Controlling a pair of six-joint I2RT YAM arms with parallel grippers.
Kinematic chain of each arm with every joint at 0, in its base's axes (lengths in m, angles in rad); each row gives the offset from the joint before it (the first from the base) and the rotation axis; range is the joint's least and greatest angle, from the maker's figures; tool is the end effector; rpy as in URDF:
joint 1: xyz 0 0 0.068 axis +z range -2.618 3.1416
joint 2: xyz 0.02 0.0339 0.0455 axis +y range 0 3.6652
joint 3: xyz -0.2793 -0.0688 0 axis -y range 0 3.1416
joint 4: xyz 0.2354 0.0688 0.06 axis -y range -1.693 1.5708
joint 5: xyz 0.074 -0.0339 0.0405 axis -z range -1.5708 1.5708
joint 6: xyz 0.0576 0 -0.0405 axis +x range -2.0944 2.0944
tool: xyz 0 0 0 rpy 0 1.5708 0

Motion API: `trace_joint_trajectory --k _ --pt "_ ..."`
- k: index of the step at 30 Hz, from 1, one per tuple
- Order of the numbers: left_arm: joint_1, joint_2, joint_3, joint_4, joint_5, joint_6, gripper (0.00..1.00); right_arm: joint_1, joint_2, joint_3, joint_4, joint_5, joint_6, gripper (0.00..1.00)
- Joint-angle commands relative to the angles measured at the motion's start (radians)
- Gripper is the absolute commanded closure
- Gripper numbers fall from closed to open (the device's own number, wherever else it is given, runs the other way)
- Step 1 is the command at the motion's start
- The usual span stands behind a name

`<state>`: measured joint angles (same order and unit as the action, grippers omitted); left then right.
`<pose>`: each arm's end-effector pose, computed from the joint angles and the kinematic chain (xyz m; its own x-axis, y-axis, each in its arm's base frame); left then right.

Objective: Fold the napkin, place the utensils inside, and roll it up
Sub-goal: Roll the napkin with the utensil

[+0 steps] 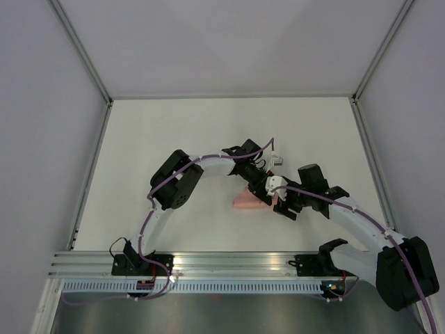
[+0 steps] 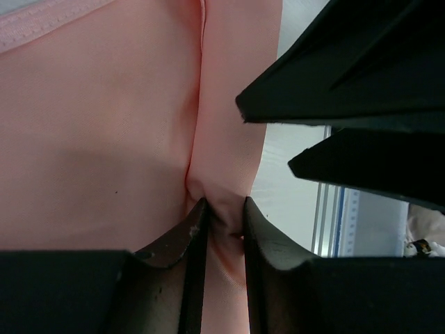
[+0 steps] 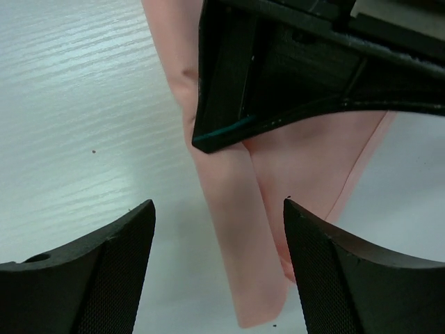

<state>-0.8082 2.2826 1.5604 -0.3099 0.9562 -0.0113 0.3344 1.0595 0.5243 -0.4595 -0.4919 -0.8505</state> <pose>0.2932 -0.3750 0.1224 -0.6009 0.6195 -0.5051 0.6997 0.1023 -0.7071 0.1652 0.0862 0.1840 -0.1224 -0.7439 -0.6570 -0.9465 0.2866 -0.1482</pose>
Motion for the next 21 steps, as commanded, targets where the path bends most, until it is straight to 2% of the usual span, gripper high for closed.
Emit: trace_joint_trajectory --k 1,7,13,14,15,17,21 --pt "-0.006 0.083 -0.008 -0.124 -0.051 -0.05 0.93 0.07 0.019 -0.014 0.162 0.095 0.041 0.21" --pt "-0.005 0.084 0.0 -0.126 -0.056 -0.073 0.92 0.118 0.094 -0.004 0.206 0.125 0.07 0.25" --pt "-0.005 0.084 0.006 -0.126 -0.053 -0.078 0.87 0.138 0.151 0.002 0.219 0.138 0.087 0.37" --pt "-0.006 0.084 0.007 -0.124 -0.054 -0.079 0.84 0.138 0.155 0.006 0.219 0.141 0.09 0.42" --pt "-0.005 0.084 0.007 -0.124 -0.056 -0.079 0.76 0.14 0.166 0.006 0.219 0.142 0.091 0.46" --pt "-0.005 0.074 0.006 -0.117 -0.066 -0.082 0.66 0.138 0.178 0.009 0.208 0.142 0.091 0.58" --pt "-0.005 0.046 -0.005 -0.092 -0.076 -0.088 0.61 0.138 0.189 0.006 0.196 0.144 0.091 0.73"
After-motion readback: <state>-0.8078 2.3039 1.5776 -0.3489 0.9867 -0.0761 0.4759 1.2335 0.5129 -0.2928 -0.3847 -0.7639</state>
